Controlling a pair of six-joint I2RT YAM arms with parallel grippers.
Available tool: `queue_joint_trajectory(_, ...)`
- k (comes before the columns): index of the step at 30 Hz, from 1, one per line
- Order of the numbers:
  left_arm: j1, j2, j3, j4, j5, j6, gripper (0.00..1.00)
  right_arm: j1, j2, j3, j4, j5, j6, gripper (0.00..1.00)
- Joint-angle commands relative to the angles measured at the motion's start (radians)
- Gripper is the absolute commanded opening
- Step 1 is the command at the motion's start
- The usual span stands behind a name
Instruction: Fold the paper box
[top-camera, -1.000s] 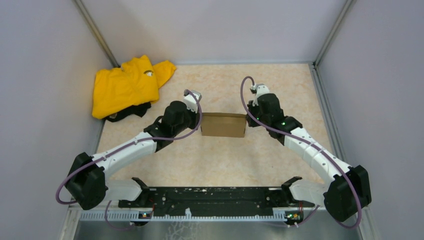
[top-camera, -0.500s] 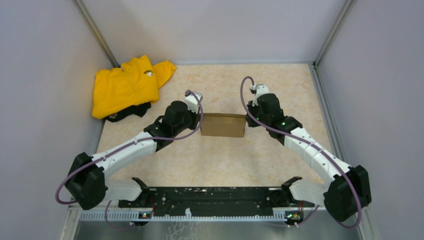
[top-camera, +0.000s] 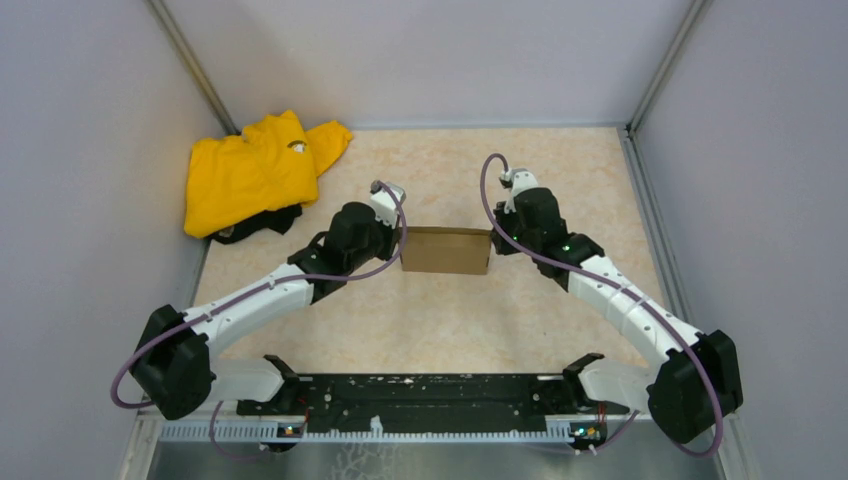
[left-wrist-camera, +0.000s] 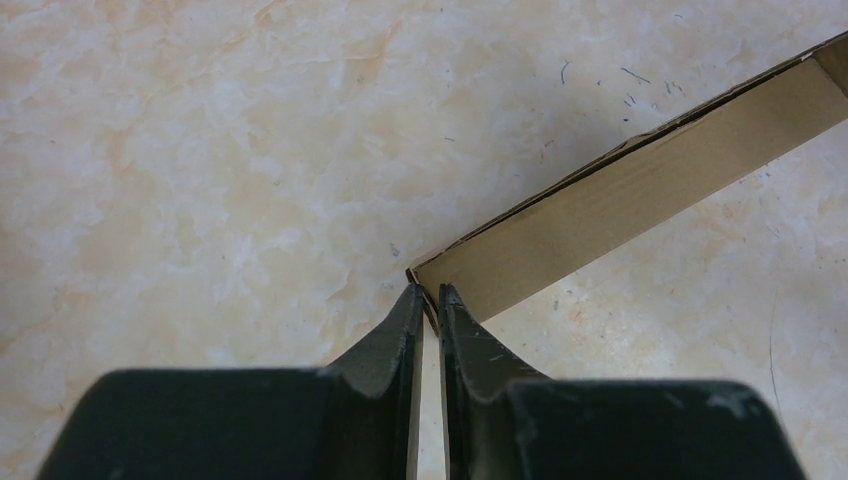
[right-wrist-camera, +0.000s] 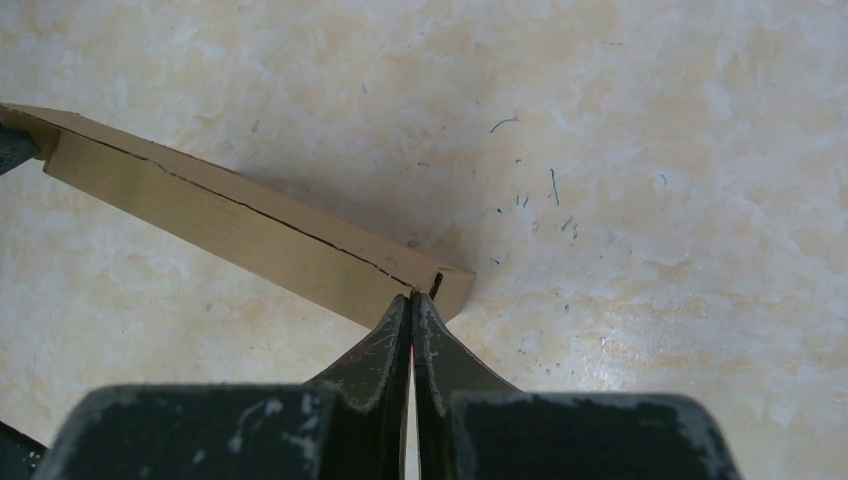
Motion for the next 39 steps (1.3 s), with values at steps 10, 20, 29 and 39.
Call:
queue_joint_trajectory(10,-0.009,0.006,-0.055,0.03,0.029,-0.028,0.15,0.021,-0.014,-0.046,0.041,-0.008,-0.007,0.0)
queue_joint_trajectory(20,-0.009,0.006,-0.101,0.061,0.045,-0.058,0.15,0.021,-0.025,-0.086,0.039,0.018,0.003,0.0)
queue_joint_trajectory(29,-0.009,0.015,-0.118,0.082,0.052,-0.069,0.15,0.021,-0.041,-0.08,0.033,0.016,0.01,0.0)
queue_joint_trajectory(39,-0.009,-0.026,-0.125,0.072,0.053,-0.067,0.4,0.021,-0.024,-0.052,0.03,0.019,0.01,0.0)
